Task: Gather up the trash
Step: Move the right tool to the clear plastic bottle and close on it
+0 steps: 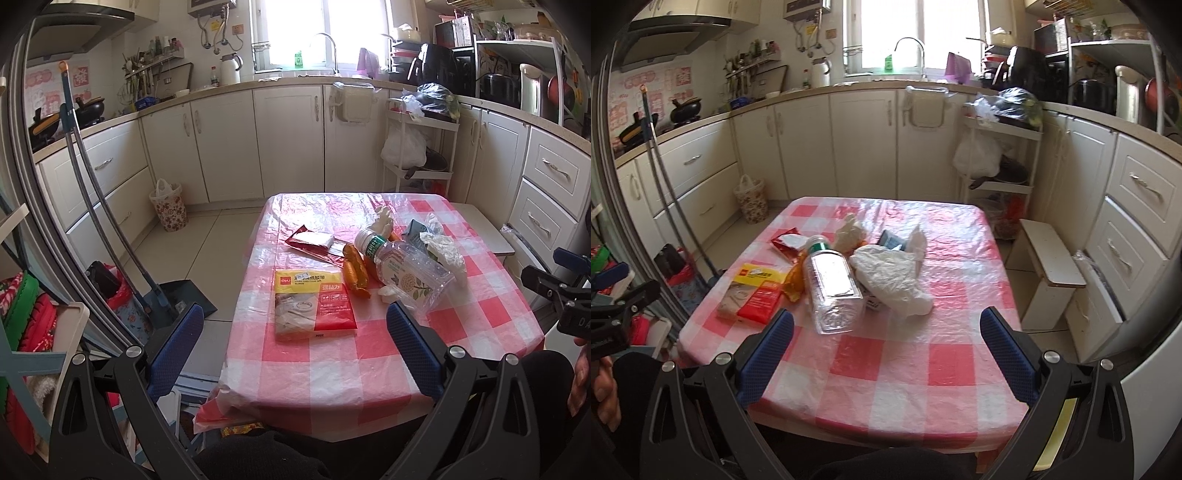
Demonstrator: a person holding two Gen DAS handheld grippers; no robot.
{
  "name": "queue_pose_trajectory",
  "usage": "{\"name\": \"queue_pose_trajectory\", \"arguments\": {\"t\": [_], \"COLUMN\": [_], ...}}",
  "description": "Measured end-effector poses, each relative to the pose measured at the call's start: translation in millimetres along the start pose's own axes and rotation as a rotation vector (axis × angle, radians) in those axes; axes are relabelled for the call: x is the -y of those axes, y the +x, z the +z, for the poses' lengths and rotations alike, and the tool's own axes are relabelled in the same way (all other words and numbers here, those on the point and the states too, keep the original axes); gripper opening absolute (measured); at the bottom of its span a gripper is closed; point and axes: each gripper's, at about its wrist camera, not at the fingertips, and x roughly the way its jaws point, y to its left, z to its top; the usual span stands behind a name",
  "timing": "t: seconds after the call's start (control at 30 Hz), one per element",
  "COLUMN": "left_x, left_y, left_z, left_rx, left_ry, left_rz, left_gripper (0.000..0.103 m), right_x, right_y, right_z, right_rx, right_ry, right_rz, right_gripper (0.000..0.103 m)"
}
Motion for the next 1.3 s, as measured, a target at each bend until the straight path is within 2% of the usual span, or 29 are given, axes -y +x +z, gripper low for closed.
{"name": "queue_pose_trajectory", "arguments": {"t": [0.1,0.17,0.37,0.57,0.73,0.83,0.9,1.07,1.3], "left_x": [3,2,12,9,-1,-5,-8,-6,10], "left_y": [1,2,3,2,3,5,6,14,19], "left_z": [1,1,2,4,4,5,5,6,7], "left_rx": [-0.002,-0.032,0.001,0.005,0.0,-0.004,-0.014,-0.047,-0.056], "left_ry": [0.005,-0.018,0.024,0.003,-0.032,-0.042,-0.063,-0.073,-0.007], "left_rz": [-0.012,-0.04,-0.037,-0.058,-0.08,-0.094,-0.129,-0.158,-0.127], "left_gripper": [0.096,0.096,0.096,0.096,0.096,0.096,0.096,0.096,0.096], "right_x": [-2,1,12,18,14,18,26,30,-4], "right_y": [-1,-4,0,6,9,14,20,37,74], "right_z": [7,13,18,18,19,15,13,12,33], "right_rx": [0.002,0.006,-0.017,-0.045,-0.058,-0.084,-0.114,-0.168,-0.285], "right_ry": [-0.013,-0.021,-0.035,0.007,-0.03,-0.04,-0.021,-0.024,-0.151], "right_rz": [0.036,0.059,0.108,0.164,0.179,0.19,0.21,0.238,0.416], "right_gripper": [0.097,0.097,0.097,0.097,0.097,0.091,0.079,0.076,0.07]}}
